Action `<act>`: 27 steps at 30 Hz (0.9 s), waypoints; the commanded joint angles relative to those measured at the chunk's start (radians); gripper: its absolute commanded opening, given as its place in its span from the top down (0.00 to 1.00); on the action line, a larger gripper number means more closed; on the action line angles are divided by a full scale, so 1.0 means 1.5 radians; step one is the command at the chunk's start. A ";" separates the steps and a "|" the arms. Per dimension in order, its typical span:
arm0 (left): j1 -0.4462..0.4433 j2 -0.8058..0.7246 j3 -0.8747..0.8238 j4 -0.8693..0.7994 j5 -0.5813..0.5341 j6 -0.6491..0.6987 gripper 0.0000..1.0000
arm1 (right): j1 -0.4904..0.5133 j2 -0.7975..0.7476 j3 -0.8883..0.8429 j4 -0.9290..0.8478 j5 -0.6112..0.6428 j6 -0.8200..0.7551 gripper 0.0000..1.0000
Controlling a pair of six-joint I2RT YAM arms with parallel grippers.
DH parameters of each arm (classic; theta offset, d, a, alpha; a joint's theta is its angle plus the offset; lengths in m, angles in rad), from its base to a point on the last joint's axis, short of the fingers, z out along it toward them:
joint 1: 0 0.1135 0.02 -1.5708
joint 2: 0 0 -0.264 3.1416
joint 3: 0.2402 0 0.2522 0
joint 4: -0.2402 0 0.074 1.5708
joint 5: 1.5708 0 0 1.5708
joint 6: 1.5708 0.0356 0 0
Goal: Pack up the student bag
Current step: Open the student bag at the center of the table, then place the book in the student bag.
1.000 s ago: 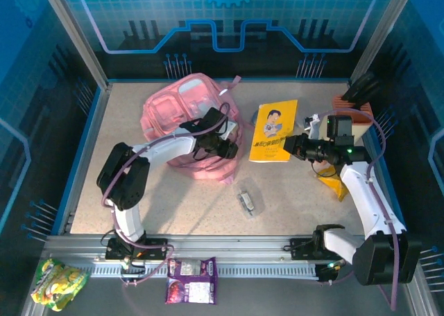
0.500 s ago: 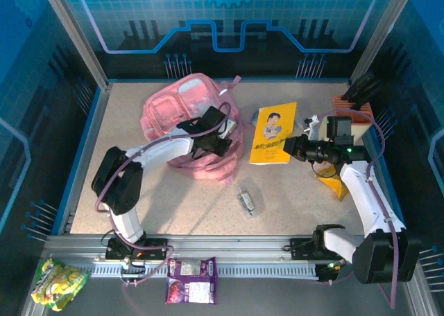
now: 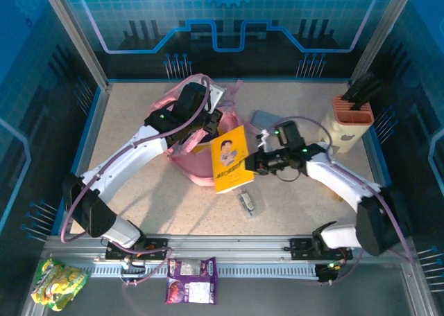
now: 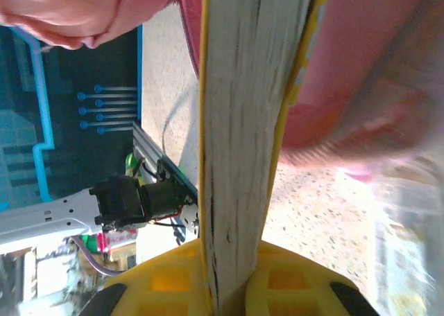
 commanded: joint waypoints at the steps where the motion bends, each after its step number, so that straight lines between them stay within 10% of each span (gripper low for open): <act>1: -0.006 -0.023 0.052 0.025 0.001 0.027 1.00 | 0.037 0.078 0.060 0.188 -0.029 0.047 1.00; 12: -0.005 -0.063 0.016 0.016 0.016 0.014 1.00 | 0.037 0.371 0.233 0.403 -0.041 0.143 1.00; 27: -0.004 -0.075 0.020 0.016 -0.006 0.025 1.00 | 0.050 0.243 0.128 0.387 -0.024 0.187 1.00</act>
